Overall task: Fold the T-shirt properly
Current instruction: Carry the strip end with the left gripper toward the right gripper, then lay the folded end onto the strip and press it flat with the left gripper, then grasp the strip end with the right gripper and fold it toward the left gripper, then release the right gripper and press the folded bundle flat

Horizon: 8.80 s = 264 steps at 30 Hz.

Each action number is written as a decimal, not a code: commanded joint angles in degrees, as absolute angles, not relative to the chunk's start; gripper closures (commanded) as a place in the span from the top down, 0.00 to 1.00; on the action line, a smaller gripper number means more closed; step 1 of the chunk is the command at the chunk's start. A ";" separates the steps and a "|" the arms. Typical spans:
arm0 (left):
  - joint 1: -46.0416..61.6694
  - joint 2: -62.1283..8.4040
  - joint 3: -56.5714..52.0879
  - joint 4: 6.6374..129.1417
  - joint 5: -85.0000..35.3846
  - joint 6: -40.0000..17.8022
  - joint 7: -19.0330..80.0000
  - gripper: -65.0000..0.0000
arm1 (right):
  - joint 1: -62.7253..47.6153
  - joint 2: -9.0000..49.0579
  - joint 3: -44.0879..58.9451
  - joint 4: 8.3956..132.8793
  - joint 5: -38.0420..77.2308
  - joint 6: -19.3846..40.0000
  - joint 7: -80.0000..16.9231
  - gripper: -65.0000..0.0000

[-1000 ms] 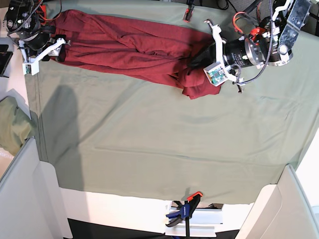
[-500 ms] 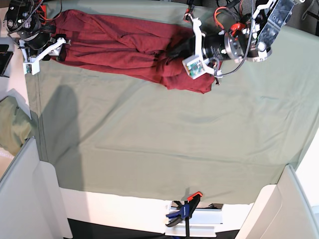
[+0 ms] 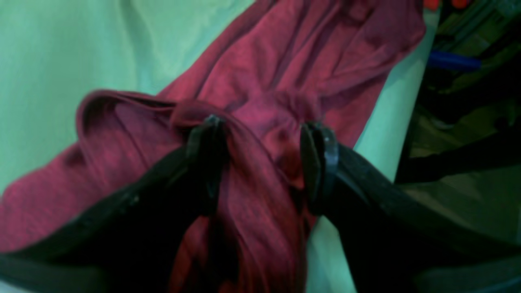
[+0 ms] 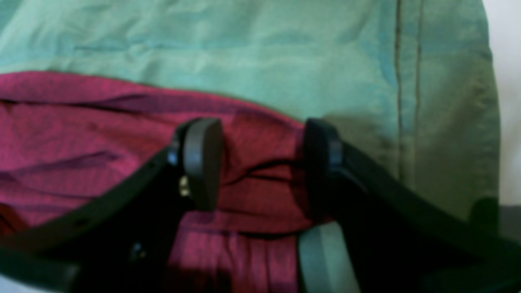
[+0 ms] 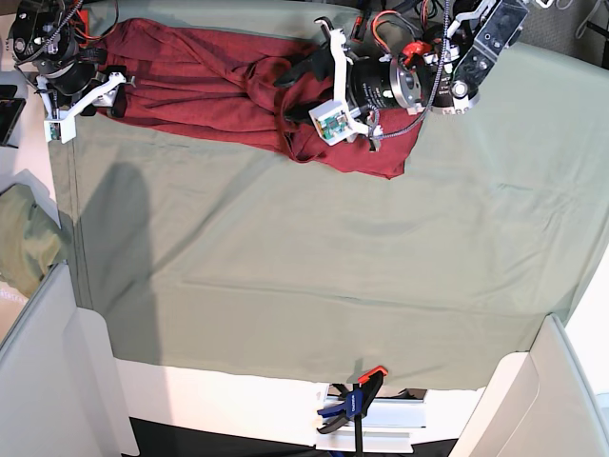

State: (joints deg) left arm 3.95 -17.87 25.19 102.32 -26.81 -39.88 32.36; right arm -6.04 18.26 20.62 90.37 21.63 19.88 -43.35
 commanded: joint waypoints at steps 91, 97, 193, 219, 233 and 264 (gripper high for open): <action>7.79 -17.65 20.93 103.00 -22.04 -40.00 31.48 0.00 | -13.21 19.20 29.61 95.44 36.64 22.57 -52.93 0.67; 7.79 -17.65 20.93 103.11 -23.33 -40.00 32.03 0.00 | -13.13 19.20 24.62 95.37 34.06 22.48 -52.07 0.67; 9.89 -23.75 8.54 108.57 -31.48 -40.00 35.05 0.00 | -11.03 14.63 24.18 108.18 36.27 24.38 -51.44 0.00; 11.14 -30.70 5.63 108.57 -32.21 -40.00 35.42 0.00 | -10.98 -7.97 -9.91 115.26 23.55 24.40 -45.84 0.00; 11.14 -30.68 -4.91 108.57 -40.95 -40.00 36.51 0.00 | -11.00 -8.67 -12.88 114.65 25.80 24.47 -44.80 0.53; 13.82 -30.65 -9.41 108.57 -49.06 -40.00 43.57 0.00 | -17.56 2.17 -3.14 116.22 16.25 24.40 -42.37 0.47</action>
